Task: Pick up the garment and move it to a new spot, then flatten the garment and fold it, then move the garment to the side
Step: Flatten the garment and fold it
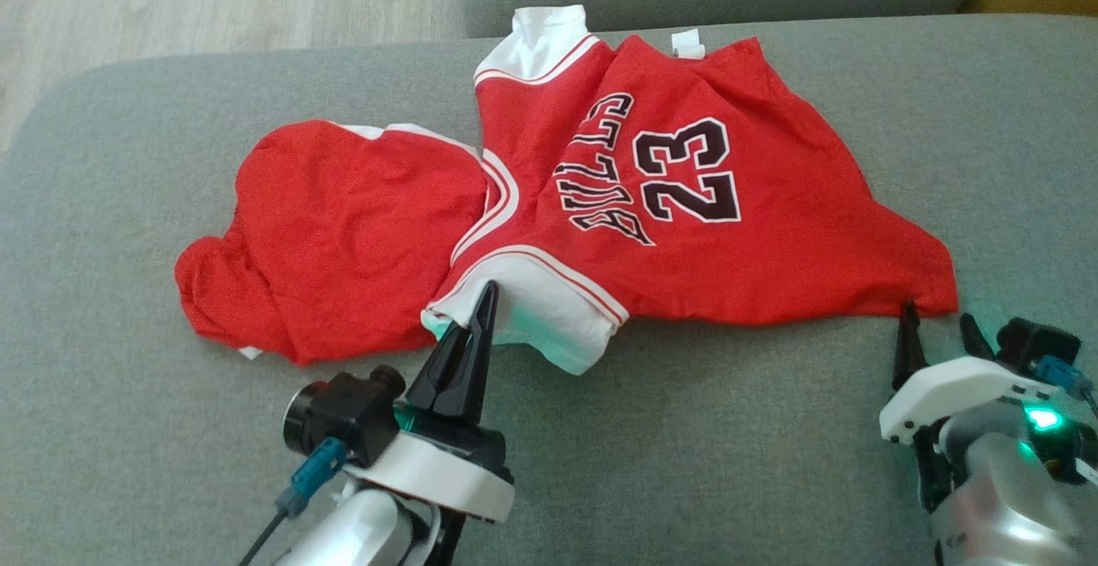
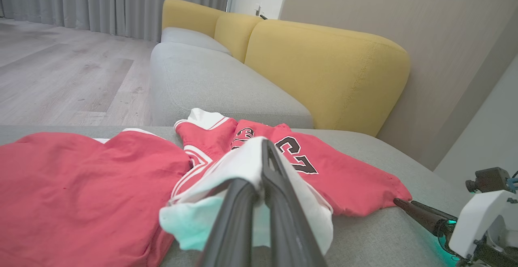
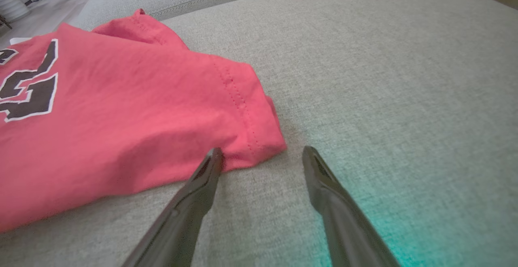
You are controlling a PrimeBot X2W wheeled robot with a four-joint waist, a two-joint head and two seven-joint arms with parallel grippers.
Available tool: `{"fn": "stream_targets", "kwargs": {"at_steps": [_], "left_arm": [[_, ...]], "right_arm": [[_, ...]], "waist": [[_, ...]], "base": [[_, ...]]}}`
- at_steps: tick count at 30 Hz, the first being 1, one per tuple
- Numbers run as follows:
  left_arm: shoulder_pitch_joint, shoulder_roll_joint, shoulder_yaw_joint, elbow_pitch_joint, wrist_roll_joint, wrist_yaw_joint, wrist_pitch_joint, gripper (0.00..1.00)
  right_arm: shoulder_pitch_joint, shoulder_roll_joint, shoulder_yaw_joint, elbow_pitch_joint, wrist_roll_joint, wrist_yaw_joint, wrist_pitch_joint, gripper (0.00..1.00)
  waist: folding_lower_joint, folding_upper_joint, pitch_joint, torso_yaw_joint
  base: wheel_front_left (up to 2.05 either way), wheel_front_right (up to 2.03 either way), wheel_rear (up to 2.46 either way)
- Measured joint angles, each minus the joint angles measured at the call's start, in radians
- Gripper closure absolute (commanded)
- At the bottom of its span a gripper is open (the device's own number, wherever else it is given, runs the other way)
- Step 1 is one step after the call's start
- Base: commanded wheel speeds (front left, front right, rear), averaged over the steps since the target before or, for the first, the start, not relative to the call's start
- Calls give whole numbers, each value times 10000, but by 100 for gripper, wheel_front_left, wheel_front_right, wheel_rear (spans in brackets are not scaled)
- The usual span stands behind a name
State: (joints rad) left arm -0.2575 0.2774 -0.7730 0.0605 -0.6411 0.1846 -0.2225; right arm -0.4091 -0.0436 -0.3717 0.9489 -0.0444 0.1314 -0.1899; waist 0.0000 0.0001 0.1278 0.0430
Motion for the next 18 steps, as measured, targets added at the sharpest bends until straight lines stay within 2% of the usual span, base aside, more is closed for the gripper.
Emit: {"fn": "stream_targets", "kwargs": {"at_steps": [11,12,13,14,15,18], "left_arm": [[-26,17,-12,-19,90,2,12,100],[-34,19,-15,-17,90,2,13,100],[-39,23,-17,-15,90,4,19,100],[-40,25,-19,-8,90,4,29,100],[-40,29,-19,2,90,4,29,100],[-41,59,-13,52,90,6,77,100]], "right_arm": [[-1331,-35,-382,1626,-700,0,-600,0],[-1419,-36,-360,1712,-700,0,-610,3],[-1505,-38,-334,1801,-700,0,-610,55],[-1567,-40,-293,1856,-696,0,-610,82],[-1590,-38,-234,1837,-681,0,-610,100],[-1591,-35,105,1553,-219,0,-608,100]], "waist": [[1,0,260,-121],[0,0,277,-125],[0,0,288,-128],[0,0,292,-132],[0,0,290,-137],[0,0,224,-174]], "base": [[0,0,0],[0,0,0],[0,0,0],[0,0,0],[0,0,0],[0,0,0]]}}
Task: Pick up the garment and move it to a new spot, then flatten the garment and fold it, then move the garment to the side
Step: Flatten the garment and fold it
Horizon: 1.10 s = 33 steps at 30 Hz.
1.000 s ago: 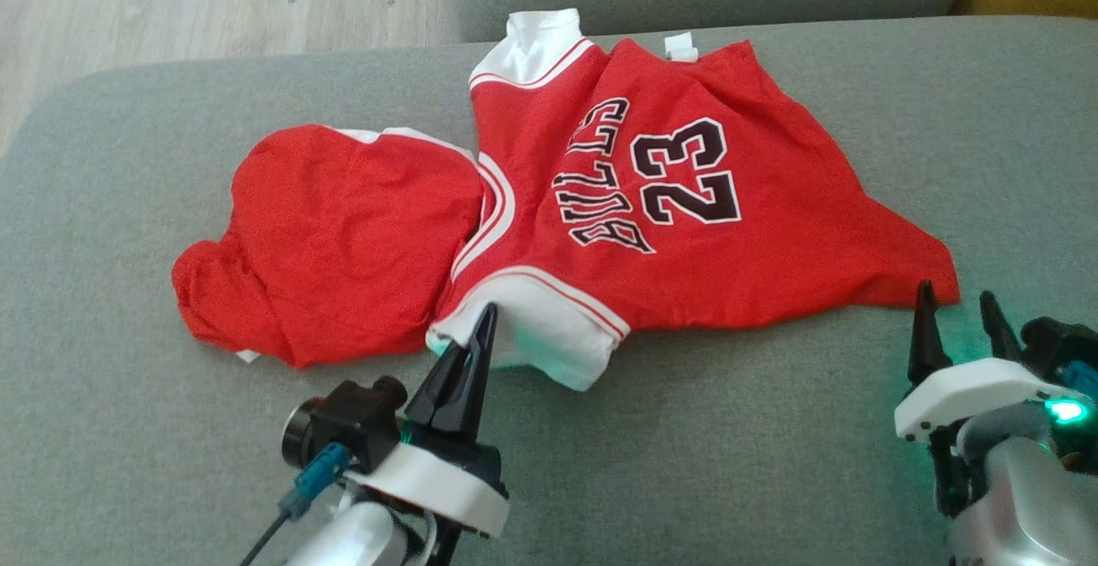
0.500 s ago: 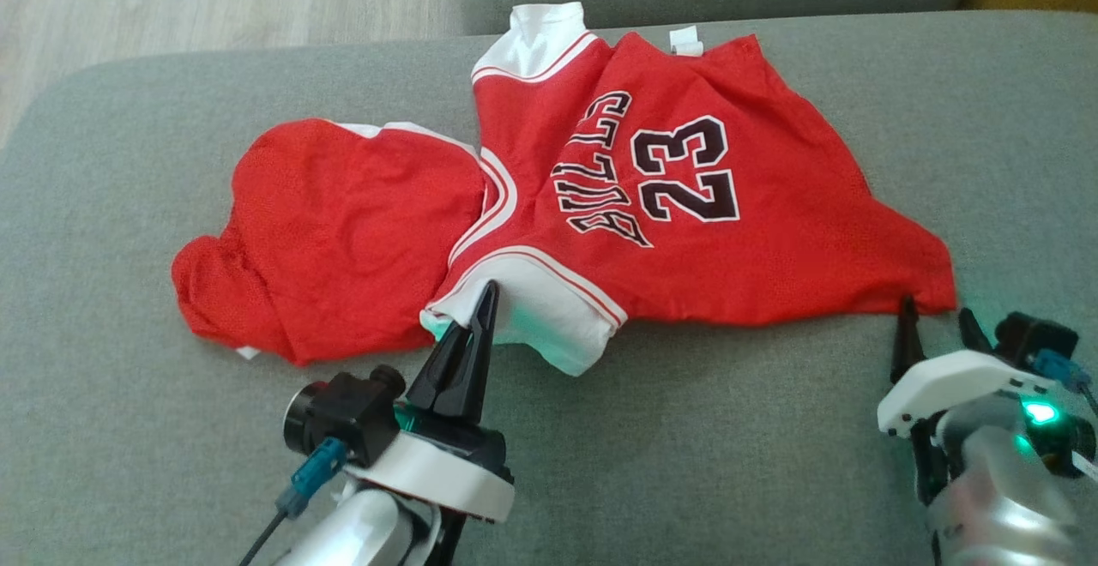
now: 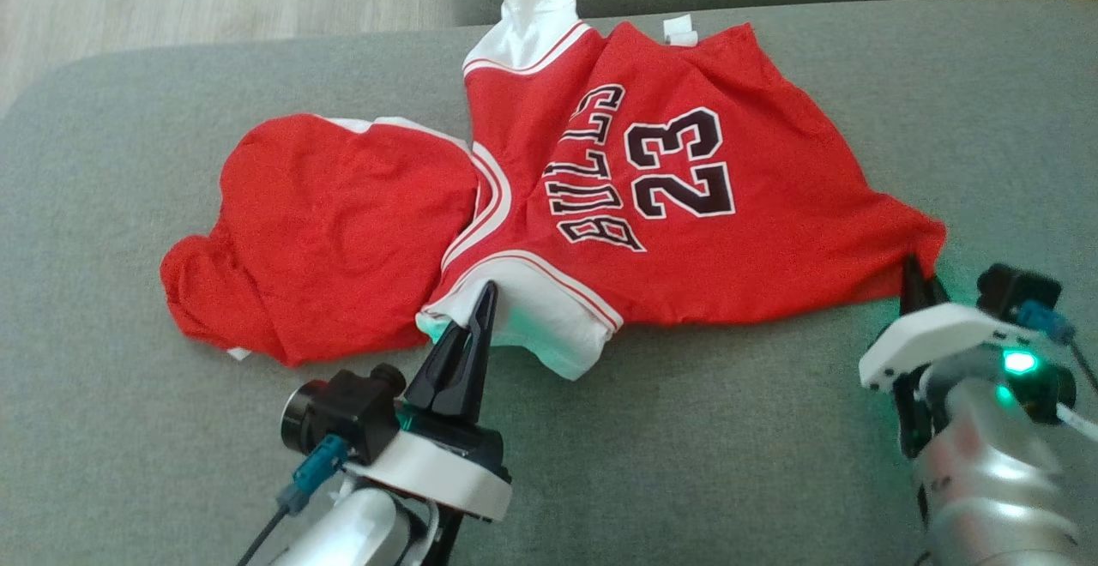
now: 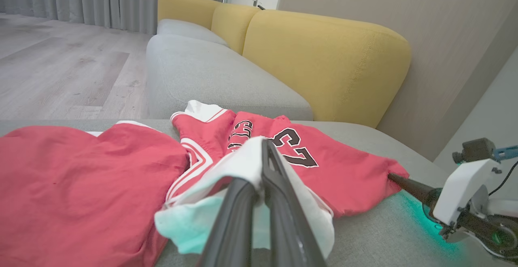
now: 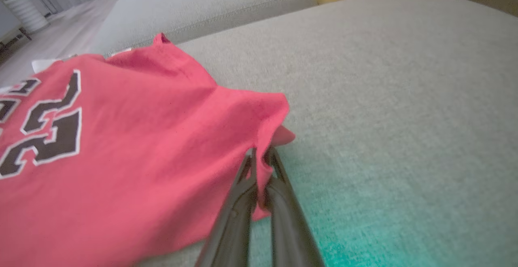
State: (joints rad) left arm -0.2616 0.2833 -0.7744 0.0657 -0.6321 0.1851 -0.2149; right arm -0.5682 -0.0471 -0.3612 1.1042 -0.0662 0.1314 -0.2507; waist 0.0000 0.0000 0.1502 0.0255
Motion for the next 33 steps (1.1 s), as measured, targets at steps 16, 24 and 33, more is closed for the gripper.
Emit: {"fn": "stream_targets", "kwargs": {"at_steps": [16,24,33], "left_arm": [[-2690,568,815,430,-665,-562,1584,100],[-4905,437,1427,1463,-1147,-1114,2238,100],[-5685,397,1848,642,-1350,-892,2485,100]], "right_arm": [[682,-21,2782,-5568,2456,0,-4,100],[65,-219,3135,-7147,2591,0,403,100],[-98,-577,2527,-9484,1906,0,1664,100]], "waist": [[0,0,-1009,-419],[-1,0,-1497,-570],[-2,0,-1865,-744]], "base": [[0,0,0],[0,0,0],[0,0,0]]}}
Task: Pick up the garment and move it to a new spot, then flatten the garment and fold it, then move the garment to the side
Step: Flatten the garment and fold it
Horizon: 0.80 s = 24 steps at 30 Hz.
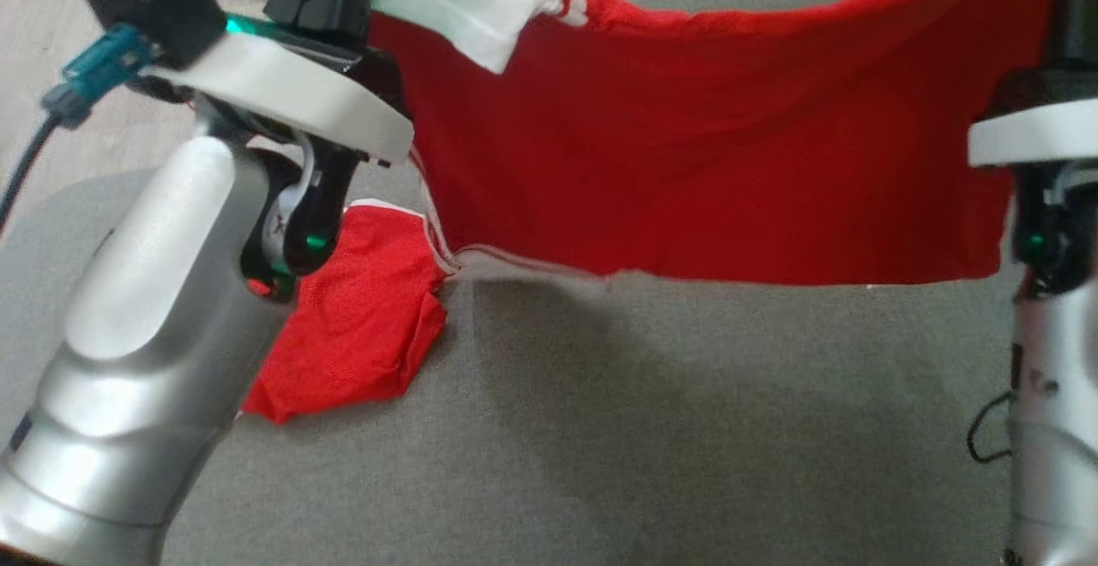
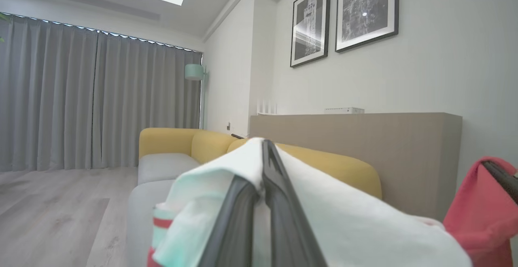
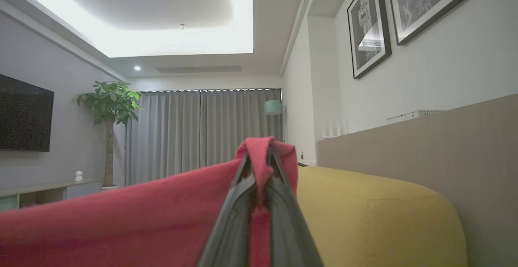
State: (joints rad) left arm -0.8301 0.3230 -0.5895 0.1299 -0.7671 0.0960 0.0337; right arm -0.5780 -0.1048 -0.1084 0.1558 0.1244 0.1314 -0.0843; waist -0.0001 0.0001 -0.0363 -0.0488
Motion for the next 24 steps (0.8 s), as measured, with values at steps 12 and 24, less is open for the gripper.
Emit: {"fn": "stream_targets", "kwargs": {"at_steps": [12,24], "left_arm": [[720,560,470,-2065,-748,989,1384,100],[-3651,635,546,2332,192,-150,1099,100]], "right_arm": [[1244,-81,-240,-2508,-349,0,1751,100],[-3768,-596,529,1829,234,0,966,100]], "waist": [[1,0,814,-135],[6,-1,3140,-577]], "base": [[0,0,0],[0,0,0]]}}
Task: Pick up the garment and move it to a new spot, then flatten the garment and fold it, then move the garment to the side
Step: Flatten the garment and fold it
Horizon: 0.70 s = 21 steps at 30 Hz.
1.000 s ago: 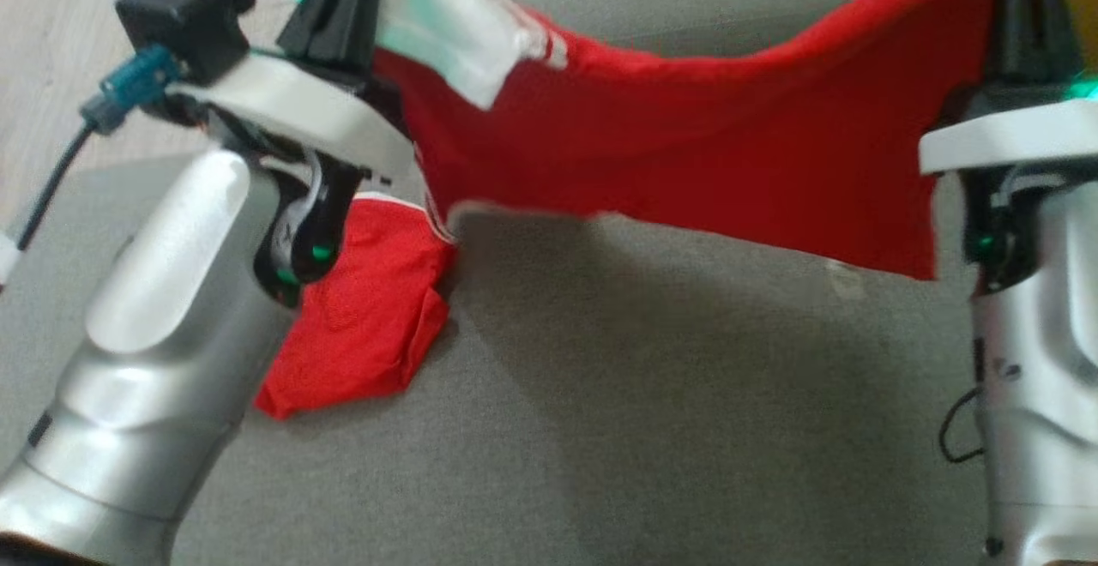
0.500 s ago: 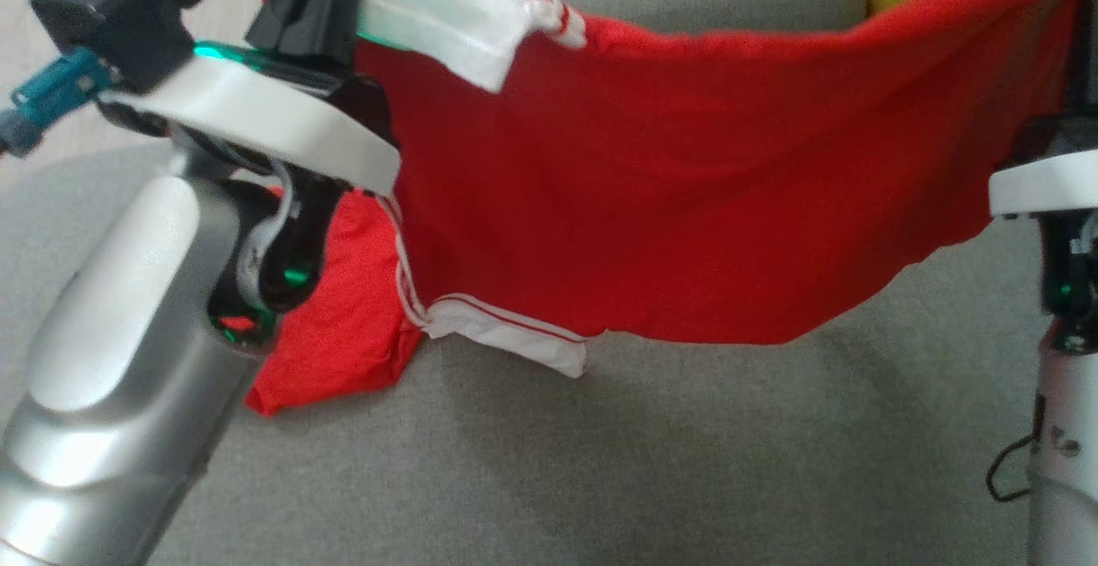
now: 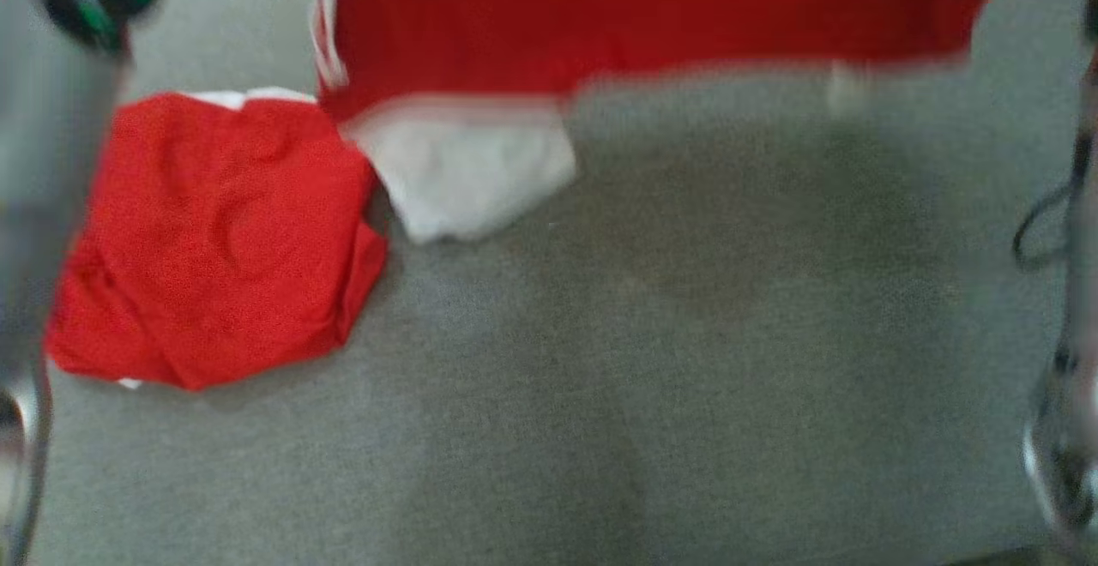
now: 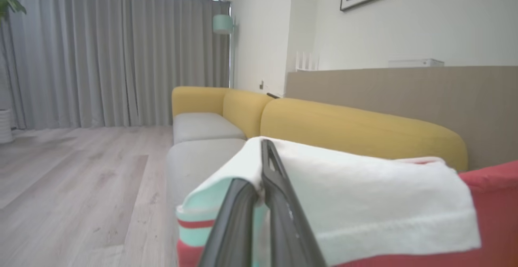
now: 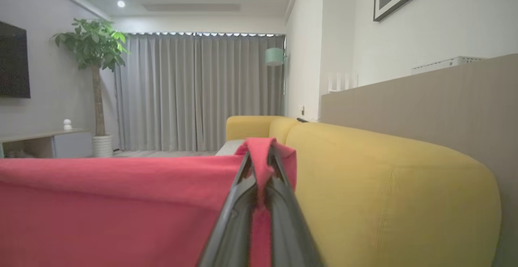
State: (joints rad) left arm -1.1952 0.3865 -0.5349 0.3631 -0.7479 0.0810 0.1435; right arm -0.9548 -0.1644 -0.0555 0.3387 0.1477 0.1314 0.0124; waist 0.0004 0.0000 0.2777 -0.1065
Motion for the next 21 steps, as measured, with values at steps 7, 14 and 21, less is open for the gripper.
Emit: {"fn": "stream_targets", "kwargs": {"at_steps": [7,14,21], "left_arm": [[-2566,-865,439,2629,422,-717,-1806,100],[-2544,-1645,75,4178,270,-1676,-2437,100],[-71,-1996,-1206,4730,67,-2052,-2261,100]], "right_arm": [[-3178,142,-453,3133,-171,0,-2107,100],[-3201,-163,-84,4961,-598,0,-2635,100],[-1411,-715,1473,6897,-188,0,-2380,100]], "waist": [[1,0,1106,-82],[-4,0,1204,110],[-5,0,839,366]], "base": [[0,0,0],[0,0,0],[0,0,0]]}}
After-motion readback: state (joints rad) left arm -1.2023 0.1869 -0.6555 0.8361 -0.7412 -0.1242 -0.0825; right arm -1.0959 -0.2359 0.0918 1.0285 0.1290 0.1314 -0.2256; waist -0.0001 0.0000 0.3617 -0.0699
